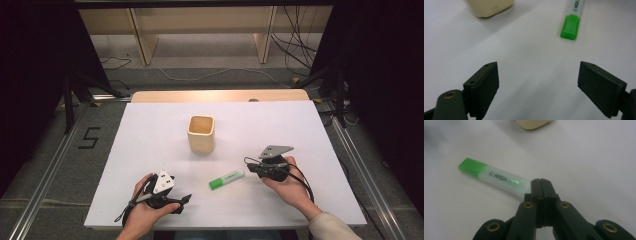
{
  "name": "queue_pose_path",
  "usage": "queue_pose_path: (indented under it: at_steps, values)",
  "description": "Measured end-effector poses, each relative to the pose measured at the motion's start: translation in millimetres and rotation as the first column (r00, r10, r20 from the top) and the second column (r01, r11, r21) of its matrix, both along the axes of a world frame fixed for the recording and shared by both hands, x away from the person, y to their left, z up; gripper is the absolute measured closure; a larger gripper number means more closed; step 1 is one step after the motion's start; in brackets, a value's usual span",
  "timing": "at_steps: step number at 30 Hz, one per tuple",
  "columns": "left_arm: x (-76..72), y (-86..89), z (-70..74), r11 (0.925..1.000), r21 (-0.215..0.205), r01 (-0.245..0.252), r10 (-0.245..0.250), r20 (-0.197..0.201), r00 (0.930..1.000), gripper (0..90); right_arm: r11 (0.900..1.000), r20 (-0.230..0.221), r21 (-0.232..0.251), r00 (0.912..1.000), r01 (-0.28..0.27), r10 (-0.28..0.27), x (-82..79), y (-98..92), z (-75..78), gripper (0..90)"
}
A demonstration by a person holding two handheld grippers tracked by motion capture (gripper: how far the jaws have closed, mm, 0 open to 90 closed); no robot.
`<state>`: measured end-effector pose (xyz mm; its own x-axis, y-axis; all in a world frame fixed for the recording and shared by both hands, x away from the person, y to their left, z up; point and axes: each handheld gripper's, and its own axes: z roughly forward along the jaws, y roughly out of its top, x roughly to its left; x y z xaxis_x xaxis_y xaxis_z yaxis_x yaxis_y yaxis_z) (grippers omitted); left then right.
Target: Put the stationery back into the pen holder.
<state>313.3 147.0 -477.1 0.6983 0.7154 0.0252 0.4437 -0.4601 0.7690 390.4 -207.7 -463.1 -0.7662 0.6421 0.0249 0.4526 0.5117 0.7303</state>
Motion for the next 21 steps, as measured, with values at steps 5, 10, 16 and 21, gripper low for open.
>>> queue_pose_path:
  at_steps: [5,10,16,21]
  values:
    - [1.5,-0.2,-0.6,1.0,0.001,0.006,-0.006,-0.002,1.0,17.0,1.0,-0.003,-0.007,1.0,-0.001,0.001,11.8,14.1,-2.0,90.0]
    - [1.6,-0.1,-1.1,1.0,0.002,0.005,-0.005,-0.003,1.0,17.0,1.0,-0.021,-0.029,0.9998,-0.004,0.004,22.5,24.4,-7.4,90.0]
    - [1.5,-0.3,-0.4,1.0,0.006,0.003,-0.003,0.0,1.0,17.1,0.999,-0.038,-0.043,0.9992,-0.011,0.009,28.7,30.7,-10.2,90.0]
    - [1.6,0.1,-0.5,1.0,0.007,0.001,-0.001,0.001,1.0,17.1,0.999,-0.057,-0.052,0.9984,-0.01,0.007,31.9,33.2,-13.5,90.0]
